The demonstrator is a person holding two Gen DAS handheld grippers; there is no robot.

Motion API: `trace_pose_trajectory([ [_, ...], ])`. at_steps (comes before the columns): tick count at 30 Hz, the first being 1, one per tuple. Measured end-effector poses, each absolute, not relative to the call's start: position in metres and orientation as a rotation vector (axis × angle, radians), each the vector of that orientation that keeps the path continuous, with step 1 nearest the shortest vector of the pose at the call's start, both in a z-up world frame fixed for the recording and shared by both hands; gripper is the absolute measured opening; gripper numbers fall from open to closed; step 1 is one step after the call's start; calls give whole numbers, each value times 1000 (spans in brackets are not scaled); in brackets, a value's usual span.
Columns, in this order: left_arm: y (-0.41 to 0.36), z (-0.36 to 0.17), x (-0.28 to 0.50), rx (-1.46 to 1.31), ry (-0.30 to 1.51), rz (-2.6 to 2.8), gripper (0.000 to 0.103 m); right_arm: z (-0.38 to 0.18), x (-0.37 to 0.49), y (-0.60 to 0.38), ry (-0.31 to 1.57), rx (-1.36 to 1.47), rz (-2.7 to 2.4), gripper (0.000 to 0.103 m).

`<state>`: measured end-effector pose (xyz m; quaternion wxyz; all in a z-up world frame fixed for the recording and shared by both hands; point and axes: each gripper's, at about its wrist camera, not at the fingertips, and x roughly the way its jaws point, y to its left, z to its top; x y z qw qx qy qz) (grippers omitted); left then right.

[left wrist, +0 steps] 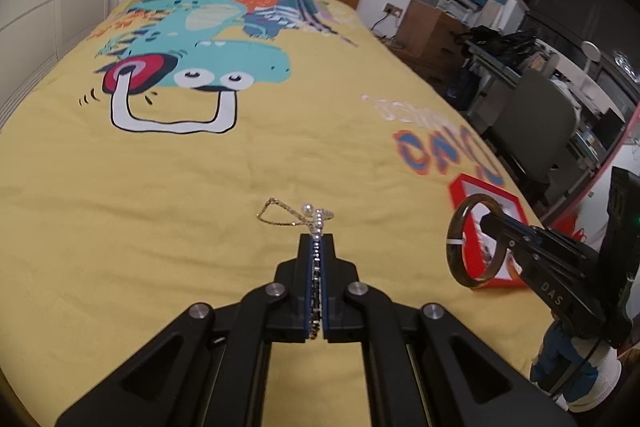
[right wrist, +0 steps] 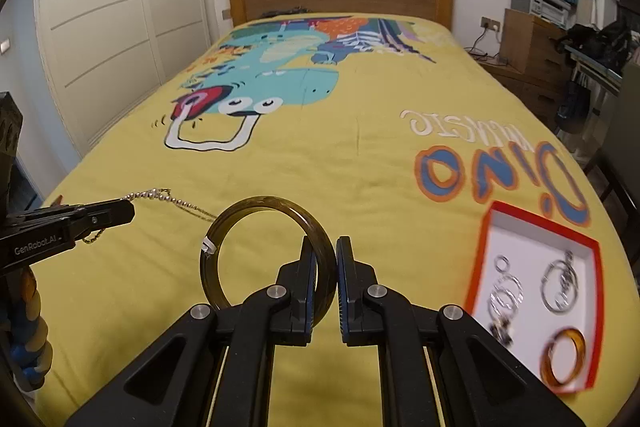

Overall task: Organize jewelry
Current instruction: 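Carry the gold chain and dark bangle into the red box and release them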

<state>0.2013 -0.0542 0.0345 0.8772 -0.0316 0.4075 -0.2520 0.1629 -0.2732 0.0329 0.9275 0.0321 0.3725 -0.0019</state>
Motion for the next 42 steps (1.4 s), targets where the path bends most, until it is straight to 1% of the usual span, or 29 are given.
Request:
trace_pose_trajectory([
  [5,-63,54,166,-64,824,-568,3,49,118,-280,742,88,-26,9],
  [10,-99,70,140,-48,812,-636,3,53,79,-308,739,121,-74,9],
  [17,-180,83,123,-38,818,-758,3,53,36,-388,751,147,-199,9],
  [21,-232,78,122,-19,840,-813,3,54,28,-434,752,141,-264,9],
  [27,-310,51,143,4,897,-838,3,46,43,-492,760,139,-316,9],
  [32,-366,24,173,45,926,-807,3,28,81,-526,782,131,-323,9],
  [38,-406,-10,208,102,947,-745,3,-4,126,-547,825,119,-319,10],
  [42,-418,-34,223,125,966,-712,3,-26,151,-555,868,106,-311,10],
])
